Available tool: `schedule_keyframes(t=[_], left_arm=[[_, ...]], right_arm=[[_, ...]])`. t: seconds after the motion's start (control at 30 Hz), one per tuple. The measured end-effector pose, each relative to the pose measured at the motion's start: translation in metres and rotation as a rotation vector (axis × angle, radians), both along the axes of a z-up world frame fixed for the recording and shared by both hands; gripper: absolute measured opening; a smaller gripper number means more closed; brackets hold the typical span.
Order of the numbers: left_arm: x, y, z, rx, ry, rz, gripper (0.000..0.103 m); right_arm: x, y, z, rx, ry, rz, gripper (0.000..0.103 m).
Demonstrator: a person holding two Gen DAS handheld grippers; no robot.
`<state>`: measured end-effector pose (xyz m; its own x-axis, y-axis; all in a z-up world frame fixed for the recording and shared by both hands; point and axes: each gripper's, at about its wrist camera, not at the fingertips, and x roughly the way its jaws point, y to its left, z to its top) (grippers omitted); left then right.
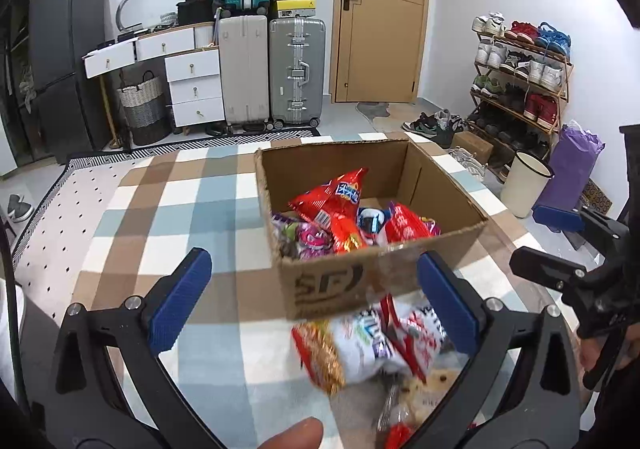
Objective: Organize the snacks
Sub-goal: 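Move both grippers back toward the remaining snacks on the table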
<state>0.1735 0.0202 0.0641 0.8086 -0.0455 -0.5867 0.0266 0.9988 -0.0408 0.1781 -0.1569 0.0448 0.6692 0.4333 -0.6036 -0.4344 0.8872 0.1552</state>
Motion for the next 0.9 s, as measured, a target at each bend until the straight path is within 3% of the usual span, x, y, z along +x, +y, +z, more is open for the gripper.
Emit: schedule_keyframes(t=[0.37,0.9], left_arm=[[-0.059,0.001,-0.009,0.013,0.036,0.028,0.102],[-0.080,-0.012,-0.064,-0.012,0.171,0.005,0.102]], right_arm=[[-0.038,-0.008,-0.019,-0.023,0.057,0.015,0.103],[-0.056,-0.003,-0.069,-0.069,0.167,0.066,0.103]])
